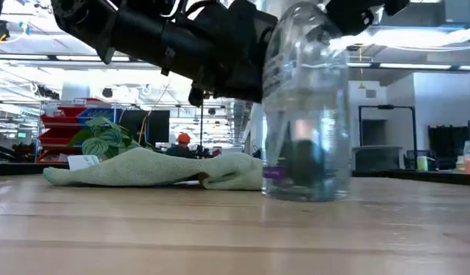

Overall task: Apply microfiber cloth
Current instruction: Spray the phone using the spray bottle

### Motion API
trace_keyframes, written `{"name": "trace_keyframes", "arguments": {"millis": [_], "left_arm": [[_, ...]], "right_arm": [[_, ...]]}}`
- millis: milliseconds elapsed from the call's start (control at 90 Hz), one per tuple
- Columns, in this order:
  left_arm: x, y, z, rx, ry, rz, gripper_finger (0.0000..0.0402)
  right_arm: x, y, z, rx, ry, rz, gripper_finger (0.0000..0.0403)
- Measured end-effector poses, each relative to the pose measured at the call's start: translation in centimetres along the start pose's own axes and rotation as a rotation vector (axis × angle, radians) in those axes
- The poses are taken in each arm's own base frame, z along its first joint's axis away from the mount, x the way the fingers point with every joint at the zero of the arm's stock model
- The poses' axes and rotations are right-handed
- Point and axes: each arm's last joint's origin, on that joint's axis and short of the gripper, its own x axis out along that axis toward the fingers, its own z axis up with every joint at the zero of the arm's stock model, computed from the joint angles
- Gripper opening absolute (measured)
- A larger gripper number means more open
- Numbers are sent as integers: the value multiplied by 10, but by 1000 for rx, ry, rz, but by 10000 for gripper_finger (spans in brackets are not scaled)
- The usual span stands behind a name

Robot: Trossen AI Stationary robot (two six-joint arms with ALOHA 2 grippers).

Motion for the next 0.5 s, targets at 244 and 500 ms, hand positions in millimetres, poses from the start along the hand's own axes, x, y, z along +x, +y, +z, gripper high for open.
{"name": "trace_keyframes", "arguments": {"millis": [244, 500], "left_arm": [[-9, 3, 6, -15, 0, -45, 7], [-12, -1, 3, -36, 15, -66, 8]], "right_arm": [[5, -11, 3, -11, -8, -25, 397], [12, -24, 9, 44, -48, 40, 399]]}}
